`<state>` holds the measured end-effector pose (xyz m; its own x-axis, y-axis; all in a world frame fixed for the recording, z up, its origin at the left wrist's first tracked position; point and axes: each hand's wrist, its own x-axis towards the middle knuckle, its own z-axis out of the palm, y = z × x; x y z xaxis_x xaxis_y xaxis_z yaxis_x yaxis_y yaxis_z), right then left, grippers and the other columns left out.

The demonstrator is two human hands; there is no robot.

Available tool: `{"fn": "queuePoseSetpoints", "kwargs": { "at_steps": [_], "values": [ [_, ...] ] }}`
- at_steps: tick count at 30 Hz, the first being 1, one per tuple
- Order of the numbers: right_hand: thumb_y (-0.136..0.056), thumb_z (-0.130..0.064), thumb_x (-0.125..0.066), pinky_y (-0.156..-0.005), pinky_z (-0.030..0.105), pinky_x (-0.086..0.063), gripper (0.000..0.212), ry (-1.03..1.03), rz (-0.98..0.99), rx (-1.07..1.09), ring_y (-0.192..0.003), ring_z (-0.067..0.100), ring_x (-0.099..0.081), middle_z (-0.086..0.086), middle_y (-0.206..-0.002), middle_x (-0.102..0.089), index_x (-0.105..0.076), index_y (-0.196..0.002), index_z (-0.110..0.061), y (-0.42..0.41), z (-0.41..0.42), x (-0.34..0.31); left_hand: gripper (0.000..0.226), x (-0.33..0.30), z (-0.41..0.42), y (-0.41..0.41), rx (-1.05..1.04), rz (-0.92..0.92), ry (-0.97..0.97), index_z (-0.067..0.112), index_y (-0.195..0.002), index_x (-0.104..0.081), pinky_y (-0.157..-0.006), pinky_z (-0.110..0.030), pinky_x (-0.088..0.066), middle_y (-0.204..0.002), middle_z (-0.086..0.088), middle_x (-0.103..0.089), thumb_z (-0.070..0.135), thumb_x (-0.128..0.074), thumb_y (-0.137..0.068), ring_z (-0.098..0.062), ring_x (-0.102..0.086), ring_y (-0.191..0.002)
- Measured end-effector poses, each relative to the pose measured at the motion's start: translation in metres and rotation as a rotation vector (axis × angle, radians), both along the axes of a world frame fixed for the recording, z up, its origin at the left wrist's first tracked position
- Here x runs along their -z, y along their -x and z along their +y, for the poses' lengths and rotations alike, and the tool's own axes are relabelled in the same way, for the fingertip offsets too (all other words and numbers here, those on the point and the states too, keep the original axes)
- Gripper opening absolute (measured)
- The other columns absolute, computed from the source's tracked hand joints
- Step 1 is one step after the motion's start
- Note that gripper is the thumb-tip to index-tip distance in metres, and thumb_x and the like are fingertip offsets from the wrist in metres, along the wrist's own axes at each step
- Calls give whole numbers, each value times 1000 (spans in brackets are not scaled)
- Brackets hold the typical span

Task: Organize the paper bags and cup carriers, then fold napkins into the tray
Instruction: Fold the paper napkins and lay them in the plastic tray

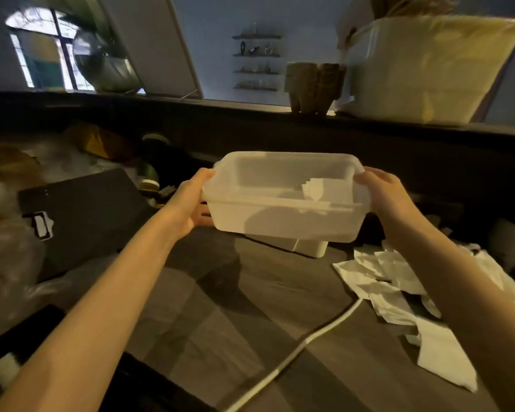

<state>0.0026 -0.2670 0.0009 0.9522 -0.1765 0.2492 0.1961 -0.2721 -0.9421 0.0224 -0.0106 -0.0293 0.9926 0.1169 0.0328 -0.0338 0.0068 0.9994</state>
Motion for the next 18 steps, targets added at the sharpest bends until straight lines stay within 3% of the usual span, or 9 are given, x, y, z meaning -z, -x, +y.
{"fn": "queuePoseSetpoints", "kwargs": {
  "at_steps": [5,9,11,14,18],
  "values": [
    [-98,-25,-43,-67,20,-40,44,15,-11,11,-93,13,-50,0,-106,-48,-38,-140,-12,30,-10,16,34,13,-2,26,16,-30,-28,20,-115,-54,-66,-36,-53,-101,-6,-61,44,-39,-95,-23,-63,-91],
    [-99,-24,-40,-60,18,-41,38,38,-5,-15,-76,6,-51,-7,-85,-49,-43,-134,-8,59,-13,29,31,22,-5,48,1,-44,-56,22,-107,-55,-70,-37,-55,-103,-7,-62,46,-39,-95,-23,-64,-91],
    [-99,-23,-40,-62,18,-42,38,10,38,-13,-75,6,-51,-6,-84,-48,-43,-133,-6,68,-16,34,32,28,-9,58,0,4,-61,21,-107,-56,-68,-36,-54,-103,-9,-62,46,-39,-95,-24,-63,-93],
    [-98,-19,-41,-79,25,-43,34,1,89,-9,-85,12,-52,-3,-85,-49,-47,-128,-4,74,-20,44,31,37,-14,66,-13,59,-7,20,-101,-57,-60,-33,-51,-98,-10,-63,45,-39,-96,-24,-63,-89],
    [-98,-18,-41,-71,27,-49,33,83,150,-16,-91,18,-56,7,-102,-55,-47,-126,-3,62,-22,67,29,52,-19,60,-5,89,-30,17,-111,-56,-66,-36,-52,-101,-9,-63,38,-42,-96,-25,-62,-90]
  ]
}}
